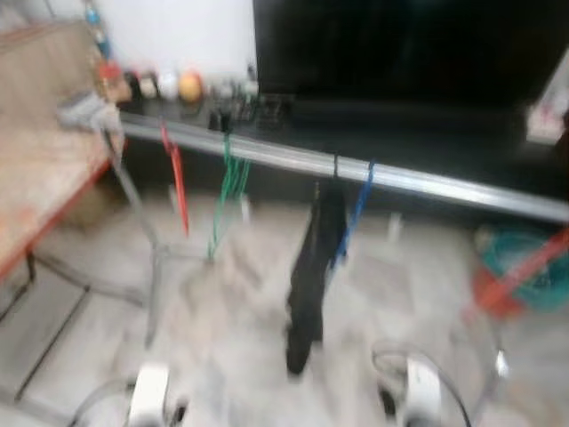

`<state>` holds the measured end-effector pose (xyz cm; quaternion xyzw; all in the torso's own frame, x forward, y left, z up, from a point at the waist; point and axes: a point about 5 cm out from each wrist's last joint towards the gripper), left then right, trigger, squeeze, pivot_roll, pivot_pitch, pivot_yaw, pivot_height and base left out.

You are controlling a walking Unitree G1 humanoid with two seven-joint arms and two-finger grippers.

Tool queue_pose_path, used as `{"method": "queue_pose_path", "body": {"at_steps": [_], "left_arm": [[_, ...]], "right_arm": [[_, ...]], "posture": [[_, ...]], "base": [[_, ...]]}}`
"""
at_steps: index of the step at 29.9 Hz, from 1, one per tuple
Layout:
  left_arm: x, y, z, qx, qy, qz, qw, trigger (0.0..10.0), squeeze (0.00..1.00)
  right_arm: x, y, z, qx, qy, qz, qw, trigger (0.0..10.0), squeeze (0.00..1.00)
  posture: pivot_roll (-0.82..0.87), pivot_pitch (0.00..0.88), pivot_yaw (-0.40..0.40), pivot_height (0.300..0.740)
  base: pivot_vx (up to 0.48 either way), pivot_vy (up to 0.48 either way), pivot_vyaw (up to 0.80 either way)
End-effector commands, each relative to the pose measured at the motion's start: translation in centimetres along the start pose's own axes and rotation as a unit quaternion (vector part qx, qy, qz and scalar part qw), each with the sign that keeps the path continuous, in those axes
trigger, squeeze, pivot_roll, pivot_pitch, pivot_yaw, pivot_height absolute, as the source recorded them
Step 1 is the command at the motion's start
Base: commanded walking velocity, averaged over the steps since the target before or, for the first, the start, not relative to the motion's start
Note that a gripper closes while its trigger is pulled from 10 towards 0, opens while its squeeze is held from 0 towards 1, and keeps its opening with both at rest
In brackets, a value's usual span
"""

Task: Hang hanger

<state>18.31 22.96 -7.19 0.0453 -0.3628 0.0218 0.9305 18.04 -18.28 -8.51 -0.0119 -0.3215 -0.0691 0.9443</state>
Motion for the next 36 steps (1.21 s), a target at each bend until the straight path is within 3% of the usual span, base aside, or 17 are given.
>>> {"method": "queue_pose_path", "body": {"at_steps": [1, 36], "left_arm": [[-0.5, -0.2, 0.1, 0.0, 0.008, 0.008, 1.0, 10.0, 0.0], [-0.1, 0.0, 0.0, 0.003, 0.001, 0.015, 1.0, 10.0, 0.0]], "right_arm": [[0.8, -0.3, -0.1, -0.004, -0.012, 0.0, 1.0, 10.0, 0.0], [2.1, -0.7, -0.3, -0.012, -0.031, -0.006, 0.999, 10.0, 0.0]], "posture": [[-0.02, 0.0, 0.0, 0.74], [-0.02, 0.0, -0.011, 0.74]], "base": [[-0.266, 0.0, 0.0], [-0.266, 0.0, 0.0]]}}
Point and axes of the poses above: a point about 5 cm out from each wrist's last joint towards the gripper, its own z axis pointing back from the gripper into the wrist, its own x axis along the axis of the wrist's last joint, y = z × x, and after that the axes turned 4 degrees about z, right-handed
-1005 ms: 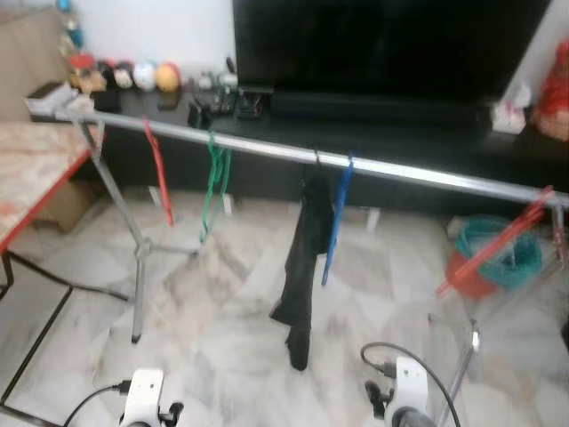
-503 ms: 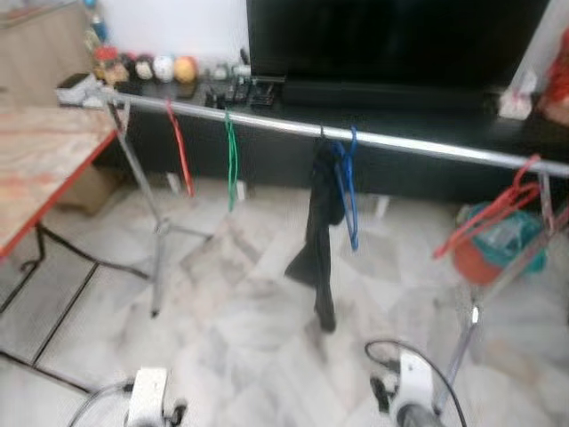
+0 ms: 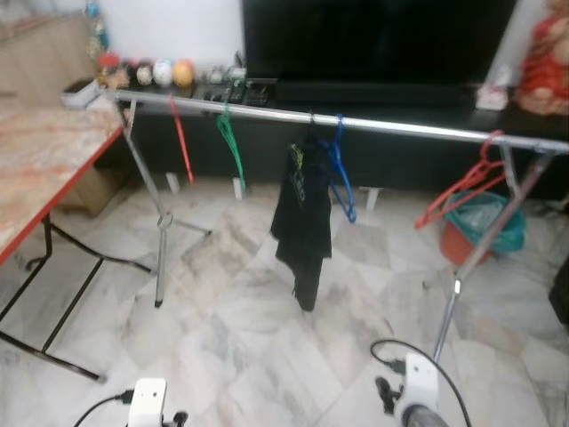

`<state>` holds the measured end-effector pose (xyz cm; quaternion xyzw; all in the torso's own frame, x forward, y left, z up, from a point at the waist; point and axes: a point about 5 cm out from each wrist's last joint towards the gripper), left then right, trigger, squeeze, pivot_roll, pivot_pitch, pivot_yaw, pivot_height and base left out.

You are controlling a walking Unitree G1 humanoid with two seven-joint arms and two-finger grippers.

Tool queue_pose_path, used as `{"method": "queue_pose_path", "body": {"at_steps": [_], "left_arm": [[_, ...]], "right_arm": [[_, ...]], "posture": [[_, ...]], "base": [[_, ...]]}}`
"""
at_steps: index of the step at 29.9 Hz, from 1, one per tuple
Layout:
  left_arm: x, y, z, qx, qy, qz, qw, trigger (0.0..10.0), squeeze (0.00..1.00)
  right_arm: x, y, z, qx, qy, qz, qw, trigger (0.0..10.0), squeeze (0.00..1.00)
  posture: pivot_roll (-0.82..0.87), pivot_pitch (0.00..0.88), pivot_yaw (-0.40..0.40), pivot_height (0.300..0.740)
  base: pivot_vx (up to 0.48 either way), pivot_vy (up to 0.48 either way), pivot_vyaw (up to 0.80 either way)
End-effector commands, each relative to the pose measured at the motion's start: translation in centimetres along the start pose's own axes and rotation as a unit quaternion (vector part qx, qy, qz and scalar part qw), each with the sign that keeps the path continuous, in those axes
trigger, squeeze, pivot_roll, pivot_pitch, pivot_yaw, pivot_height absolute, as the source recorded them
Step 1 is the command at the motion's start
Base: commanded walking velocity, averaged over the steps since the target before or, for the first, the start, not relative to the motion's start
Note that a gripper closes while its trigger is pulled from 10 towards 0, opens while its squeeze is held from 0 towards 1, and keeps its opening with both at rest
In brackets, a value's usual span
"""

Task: Hang hanger

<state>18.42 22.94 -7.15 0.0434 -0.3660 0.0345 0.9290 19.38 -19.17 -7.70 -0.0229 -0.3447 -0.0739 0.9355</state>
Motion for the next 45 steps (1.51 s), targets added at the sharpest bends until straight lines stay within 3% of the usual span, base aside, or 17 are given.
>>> {"method": "queue_pose_path", "body": {"at_steps": [1, 25, 37, 45], "left_arm": [[-0.21, 0.05, 0.05, 0.0, 0.004, 0.002, 1.0, 10.0, 0.0], [-0.44, -0.49, 0.06, 0.0, 0.003, 0.021, 1.0, 10.0, 0.0], [-0.58, -0.5, 0.12, -0.001, 0.003, 0.02, 1.0, 10.0, 0.0], [-0.48, -0.54, 0.09, -0.003, 0.001, 0.019, 1.0, 10.0, 0.0]], "right_arm": [[0.41, -0.06, -0.08, -0.003, -0.006, -0.005, 1.0, 10.0, 0.0], [0.7, -0.51, -0.15, -0.009, -0.002, -0.01, 1.0, 10.0, 0.0], [0.45, -0.4, -0.12, -0.005, 0.003, -0.009, 1.0, 10.0, 0.0], [0.44, -0.42, -0.07, -0.006, -0.005, -0.012, 1.0, 10.0, 0.0]], "posture": [[-0.02, 0.0, -0.012, 0.74], [-0.02, 0.0, -0.03, 0.74], [-0.02, 0.0, -0.029, 0.74], [-0.02, 0.0, -0.024, 0.74]], "base": [[-0.266, 0.0, 0.0], [-0.011, 0.0, 0.0], [0.0, 0.0, -0.68], [0.0, 0.0, 0.0]]}}
Point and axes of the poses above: a point about 5 cm out from each wrist's last joint towards the gripper, its own z axis pointing back from the gripper into the wrist, its own x axis along the axis of the wrist's last joint, y = z × x, and after that the axes turned 4 degrees about z, right-handed
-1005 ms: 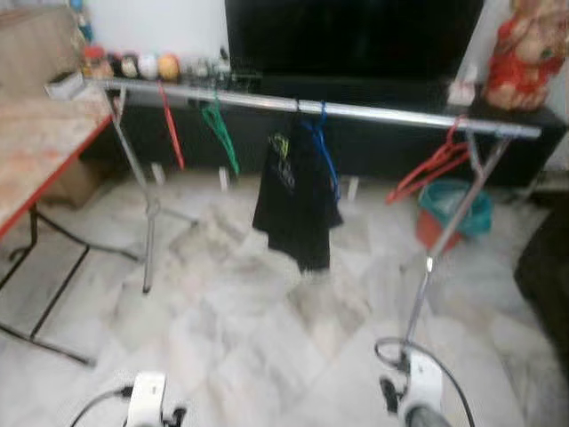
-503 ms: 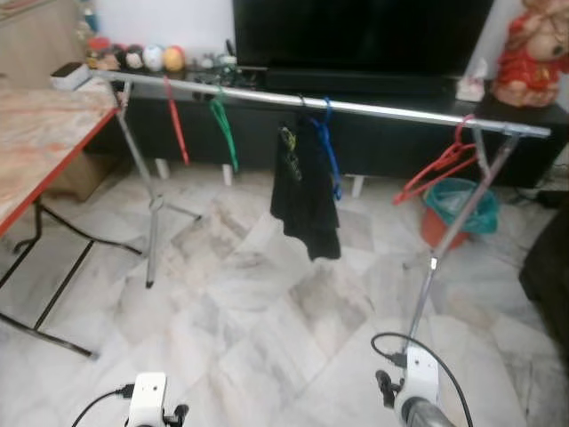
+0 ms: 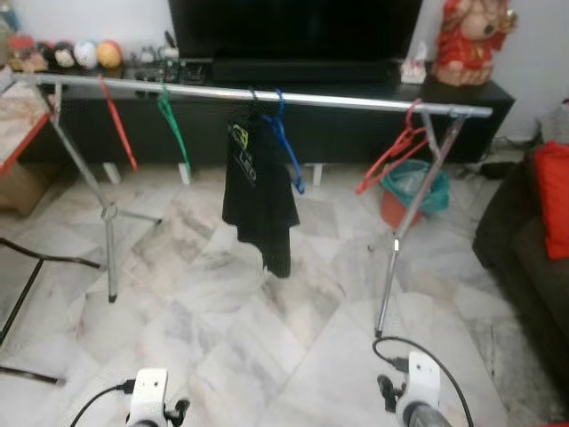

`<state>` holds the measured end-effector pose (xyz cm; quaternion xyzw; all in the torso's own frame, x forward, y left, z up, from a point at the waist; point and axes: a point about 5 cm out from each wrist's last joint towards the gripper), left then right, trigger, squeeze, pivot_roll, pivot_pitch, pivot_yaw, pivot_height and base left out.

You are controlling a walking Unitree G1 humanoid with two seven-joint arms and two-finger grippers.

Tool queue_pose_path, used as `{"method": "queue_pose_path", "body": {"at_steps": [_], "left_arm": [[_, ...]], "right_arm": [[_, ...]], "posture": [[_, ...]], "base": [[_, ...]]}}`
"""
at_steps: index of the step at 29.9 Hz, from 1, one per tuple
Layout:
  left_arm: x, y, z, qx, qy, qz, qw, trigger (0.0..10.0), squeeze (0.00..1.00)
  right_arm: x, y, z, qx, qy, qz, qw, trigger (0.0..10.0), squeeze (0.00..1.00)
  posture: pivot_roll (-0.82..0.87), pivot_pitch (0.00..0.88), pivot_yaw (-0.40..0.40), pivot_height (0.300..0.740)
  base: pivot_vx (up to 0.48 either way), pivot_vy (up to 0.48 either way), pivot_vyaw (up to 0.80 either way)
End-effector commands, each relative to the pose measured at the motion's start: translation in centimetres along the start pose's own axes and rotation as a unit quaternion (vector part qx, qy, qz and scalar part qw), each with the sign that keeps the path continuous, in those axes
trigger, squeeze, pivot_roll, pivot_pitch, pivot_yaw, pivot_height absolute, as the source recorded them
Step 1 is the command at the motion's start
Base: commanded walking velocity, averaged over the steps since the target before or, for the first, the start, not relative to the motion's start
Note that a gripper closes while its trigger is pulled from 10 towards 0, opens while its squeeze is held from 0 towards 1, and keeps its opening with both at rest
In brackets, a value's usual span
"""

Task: Hang hanger

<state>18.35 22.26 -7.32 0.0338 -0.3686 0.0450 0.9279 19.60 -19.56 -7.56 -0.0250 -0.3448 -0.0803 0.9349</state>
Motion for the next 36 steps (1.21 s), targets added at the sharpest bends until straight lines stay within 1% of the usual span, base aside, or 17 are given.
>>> {"method": "queue_pose_path", "body": {"at_steps": [1, 8, 9, 11, 16, 23, 31, 36], "left_arm": [[-0.28, 0.17, 0.1, 0.002, 0.003, 0.005, 1.0, 10.0, 0.0], [-0.24, 0.06, 0.05, -0.001, 0.006, -0.004, 1.0, 10.0, 0.0], [-0.18, 0.02, 0.02, -0.004, 0.008, -0.017, 1.0, 10.0, 0.0], [-0.09, 0.04, 0.0, -0.003, 0.007, -0.027, 1.0, 10.0, 0.0], [0.05, 0.16, -0.02, 0.0, 0.003, -0.02, 1.0, 10.0, 0.0], [-0.44, 0.25, 0.14, 0.0, 0.01, -0.021, 1.0, 10.0, 0.0], [-0.36, 0.24, 0.13, 0.001, 0.007, -0.021, 1.0, 10.0, 0.0], [-0.18, 0.19, 0.07, 0.002, 0.003, -0.015, 1.0, 10.0, 0.0]], "right_arm": [[0.11, -0.02, 0.0, -0.001, -0.005, -0.007, 1.0, 10.0, 0.0], [0.06, 0.0, 0.01, 0.0, -0.005, -0.006, 1.0, 10.0, 0.0], [0.08, 0.02, 0.0, 0.001, -0.005, -0.005, 1.0, 10.0, 0.0], [0.1, 0.07, -0.01, 0.002, -0.005, -0.005, 1.0, 10.0, 0.0], [0.24, 0.2, -0.04, 0.004, -0.007, -0.005, 1.0, 10.0, 0.0], [0.02, 0.07, 0.01, -0.001, -0.004, -0.008, 1.0, 10.0, 0.0], [-0.07, 0.08, 0.03, 0.0, -0.003, -0.008, 1.0, 10.0, 0.0], [-0.09, -0.02, 0.04, -0.003, -0.003, -0.011, 1.0, 10.0, 0.0]], "posture": [[-0.02, 0.0, -0.023, 0.74], [-0.02, 0.0, -0.024, 0.74], [-0.02, 0.0, -0.024, 0.74], [-0.02, 0.0, -0.025, 0.74], [-0.02, 0.0, -0.027, 0.74], [-0.03, 0.0, -0.02, 0.74], [-0.03, 0.0, -0.018, 0.74], [-0.03, 0.0, -0.017, 0.74]], "base": [[0.0, 0.0, 0.0], [0.0, 0.0, 0.0], [0.0, 0.0, 0.0], [0.0, 0.0, 0.0], [0.0, -0.215, 0.0], [0.0, -0.271, 0.0], [0.0, -0.272, 0.0], [0.0, 0.0, 0.0]]}}
Point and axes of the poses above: a point about 5 cm out from each wrist's last joint towards the gripper, its own z axis pointing back from the gripper into the wrist, its own x axis along the axis of the wrist's last joint, y = z × x, and after that the axes turned 4 degrees about z, right-handed
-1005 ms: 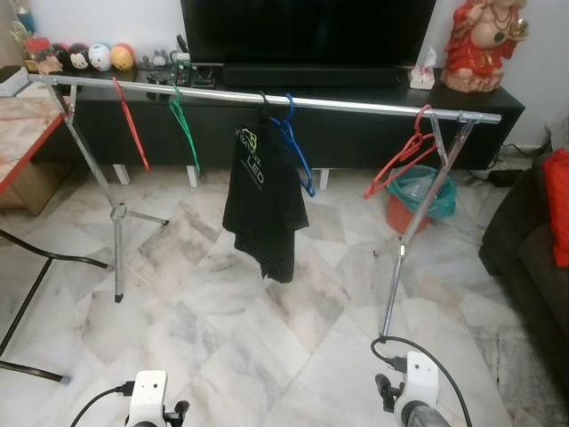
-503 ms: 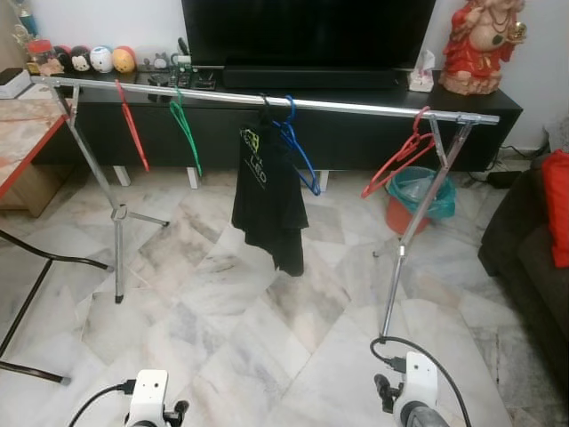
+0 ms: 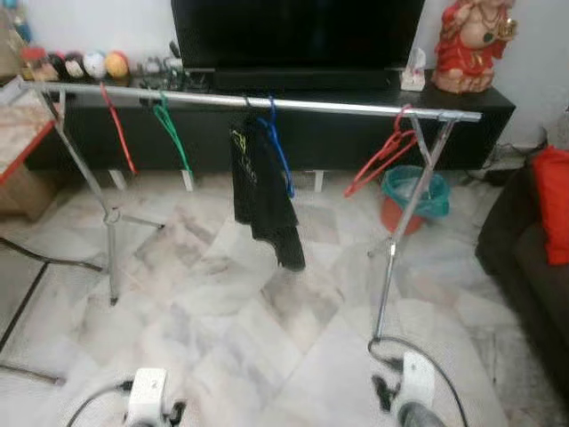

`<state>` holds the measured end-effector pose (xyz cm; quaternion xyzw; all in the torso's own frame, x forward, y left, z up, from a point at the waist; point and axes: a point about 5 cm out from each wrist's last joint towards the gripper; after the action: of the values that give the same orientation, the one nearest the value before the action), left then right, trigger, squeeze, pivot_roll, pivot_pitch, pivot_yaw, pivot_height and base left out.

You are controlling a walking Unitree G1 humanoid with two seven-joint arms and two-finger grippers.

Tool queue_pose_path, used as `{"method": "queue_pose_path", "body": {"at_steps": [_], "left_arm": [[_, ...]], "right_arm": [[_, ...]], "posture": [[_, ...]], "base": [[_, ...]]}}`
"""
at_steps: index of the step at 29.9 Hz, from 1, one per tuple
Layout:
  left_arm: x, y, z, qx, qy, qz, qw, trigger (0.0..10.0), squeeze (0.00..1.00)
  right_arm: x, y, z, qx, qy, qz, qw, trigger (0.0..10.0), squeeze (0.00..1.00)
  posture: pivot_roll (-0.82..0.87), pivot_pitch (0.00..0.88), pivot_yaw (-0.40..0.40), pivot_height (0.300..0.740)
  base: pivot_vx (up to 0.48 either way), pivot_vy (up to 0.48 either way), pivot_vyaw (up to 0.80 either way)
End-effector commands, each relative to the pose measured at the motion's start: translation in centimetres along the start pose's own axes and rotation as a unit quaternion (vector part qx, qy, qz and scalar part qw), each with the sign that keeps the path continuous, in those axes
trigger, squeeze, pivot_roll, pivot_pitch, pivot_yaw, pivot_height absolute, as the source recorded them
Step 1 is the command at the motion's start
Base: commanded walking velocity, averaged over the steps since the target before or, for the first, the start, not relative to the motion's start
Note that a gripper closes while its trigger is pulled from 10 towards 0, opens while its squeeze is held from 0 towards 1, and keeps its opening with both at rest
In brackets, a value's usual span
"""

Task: Hang hanger

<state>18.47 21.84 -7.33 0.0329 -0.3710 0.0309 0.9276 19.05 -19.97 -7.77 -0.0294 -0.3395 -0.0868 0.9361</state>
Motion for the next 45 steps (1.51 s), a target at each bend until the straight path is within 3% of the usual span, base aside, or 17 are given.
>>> {"method": "queue_pose_path", "body": {"at_steps": [1, 18, 29, 45], "left_arm": [[-0.21, 0.61, 0.12, 0.008, 0.005, -0.002, 1.0, 10.0, 0.0], [0.18, 0.68, 0.01, 0.007, -0.001, 0.025, 1.0, 10.0, 0.0], [0.22, 0.63, 0.02, 0.003, -0.005, 0.025, 1.0, 10.0, 0.0], [0.55, 0.45, -0.01, -0.01, -0.017, 0.021, 1.0, 10.0, 0.0]], "right_arm": [[0.4, 0.47, -0.1, 0.004, -0.008, -0.007, 1.0, 10.0, 0.0], [0.46, 0.61, -0.12, 0.005, -0.008, -0.005, 1.0, 10.0, 0.0], [0.45, 0.67, -0.12, 0.007, -0.008, -0.005, 1.0, 10.0, 0.0], [0.54, 0.99, -0.14, 0.012, -0.011, -0.007, 1.0, 10.0, 0.0]], "posture": [[-0.03, 0.0, -0.017, 0.74], [-0.03, 0.0, -0.015, 0.74], [-0.03, 0.0, -0.017, 0.74], [-0.02, 0.0, -0.011, 0.74]], "base": [[0.0, 0.0, 0.0], [0.0, 0.073, -0.59], [0.0, 0.311, -0.64], [0.0, 0.0, -0.63]]}}
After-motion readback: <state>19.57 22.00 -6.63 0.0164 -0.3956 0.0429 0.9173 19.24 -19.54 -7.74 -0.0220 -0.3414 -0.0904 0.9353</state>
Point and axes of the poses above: a point about 5 cm out from each wrist's last joint towards the gripper, its own z axis pointing back from the gripper into the wrist, its own x axis along the axis of the wrist's last joint, y = z × x, and after that the axes turned 4 degrees about z, right-handed
